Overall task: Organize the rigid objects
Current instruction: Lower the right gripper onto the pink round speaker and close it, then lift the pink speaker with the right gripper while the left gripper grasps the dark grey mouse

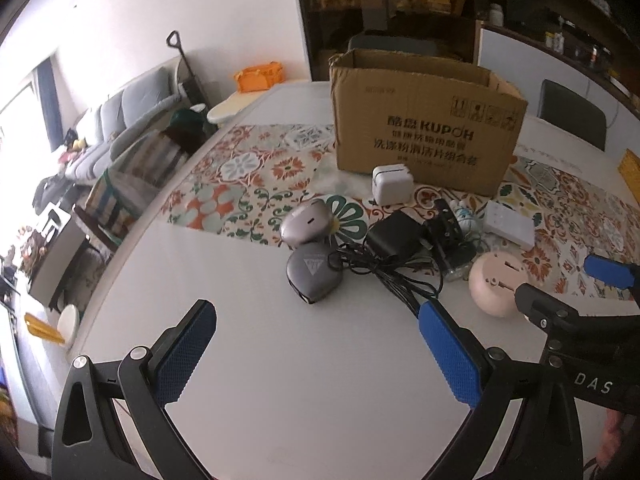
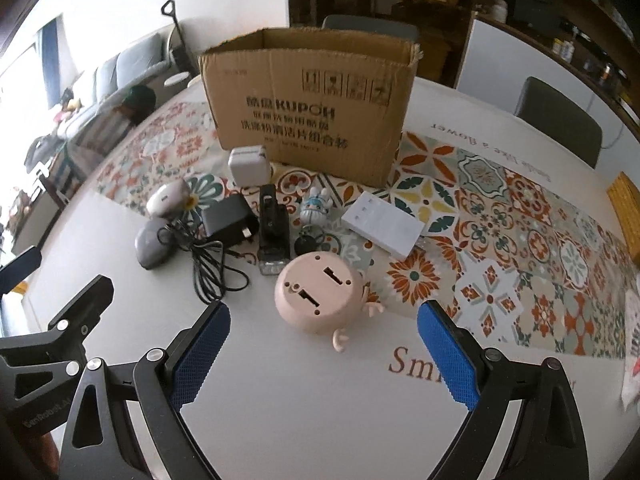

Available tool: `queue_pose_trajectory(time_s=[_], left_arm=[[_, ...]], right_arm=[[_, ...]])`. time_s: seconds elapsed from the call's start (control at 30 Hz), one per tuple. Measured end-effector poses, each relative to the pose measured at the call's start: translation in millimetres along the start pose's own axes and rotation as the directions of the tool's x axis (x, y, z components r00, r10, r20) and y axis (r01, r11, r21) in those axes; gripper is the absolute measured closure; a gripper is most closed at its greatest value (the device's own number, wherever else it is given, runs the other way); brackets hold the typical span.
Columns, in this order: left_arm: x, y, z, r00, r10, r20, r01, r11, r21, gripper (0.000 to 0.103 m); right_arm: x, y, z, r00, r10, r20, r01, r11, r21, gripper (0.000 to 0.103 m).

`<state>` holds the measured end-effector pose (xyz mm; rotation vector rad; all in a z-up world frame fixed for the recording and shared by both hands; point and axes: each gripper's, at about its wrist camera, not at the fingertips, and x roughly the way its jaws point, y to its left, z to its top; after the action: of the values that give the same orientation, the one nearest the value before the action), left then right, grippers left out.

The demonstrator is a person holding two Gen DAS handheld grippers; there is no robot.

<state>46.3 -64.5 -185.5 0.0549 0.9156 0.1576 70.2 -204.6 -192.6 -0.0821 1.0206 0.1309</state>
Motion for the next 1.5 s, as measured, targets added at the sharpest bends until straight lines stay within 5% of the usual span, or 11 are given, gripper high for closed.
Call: queue_pose_trajectory(time_s=[0.77, 1.2, 1.5], left_arm=[[61, -16, 0, 0.991, 0.062, -0.119, -0.066, 0.998, -0.024, 0.0], [75, -15, -1, 0.99, 0.067, -0.123, -0.068, 0.998, -0.003, 0.0], [75, -8, 0, 0.995, 0.028, -0.098, -0.026, 0.999, 0.024, 0.0]], right_arm=[[86, 1, 17, 0.988, 0.101, -0.115, -0.111, 0.99, -0.089, 0.009], [105, 5, 12, 0.987, 0.099, -0.123, -0.109, 0.992, -0.07, 0.027], [100, 6, 6, 0.99, 0.094, -0.107, -0.098, 0.995, -0.037, 0.029]])
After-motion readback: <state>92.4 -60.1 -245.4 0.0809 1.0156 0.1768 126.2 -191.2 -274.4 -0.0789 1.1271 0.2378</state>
